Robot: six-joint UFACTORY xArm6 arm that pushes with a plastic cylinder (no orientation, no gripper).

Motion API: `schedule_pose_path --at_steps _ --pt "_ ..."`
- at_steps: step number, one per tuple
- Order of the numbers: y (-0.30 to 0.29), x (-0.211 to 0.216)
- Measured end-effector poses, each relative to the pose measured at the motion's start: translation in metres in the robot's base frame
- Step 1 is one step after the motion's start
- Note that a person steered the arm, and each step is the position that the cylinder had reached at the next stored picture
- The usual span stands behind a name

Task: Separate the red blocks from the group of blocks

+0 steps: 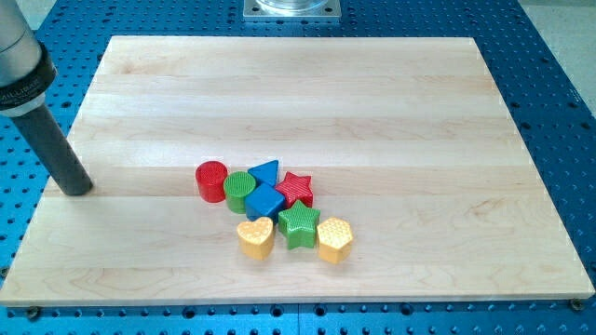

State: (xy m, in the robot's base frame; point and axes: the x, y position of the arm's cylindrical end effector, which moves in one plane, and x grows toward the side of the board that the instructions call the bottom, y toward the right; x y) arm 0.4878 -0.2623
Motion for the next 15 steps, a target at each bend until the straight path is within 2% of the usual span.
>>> schedule_pose_path --at_steps 1,2,3,4,5,6,7,9,10,11,12,13,14,15 --pt "0.000 0.002" --pt "-0.003 0.021" --pt "0.028 0.041" --pt "0.039 0.033" --pt "0.066 0.045" --pt "0.115 0.045" --pt "0.143 0.021" --pt "0.241 -0.027" --pt "0.259 -0.058" --pt "0.316 -0.016" --pt "0.378 -0.018" --pt "0.397 -0.009" --pt "0.391 0.069" --pt "0.316 0.085"
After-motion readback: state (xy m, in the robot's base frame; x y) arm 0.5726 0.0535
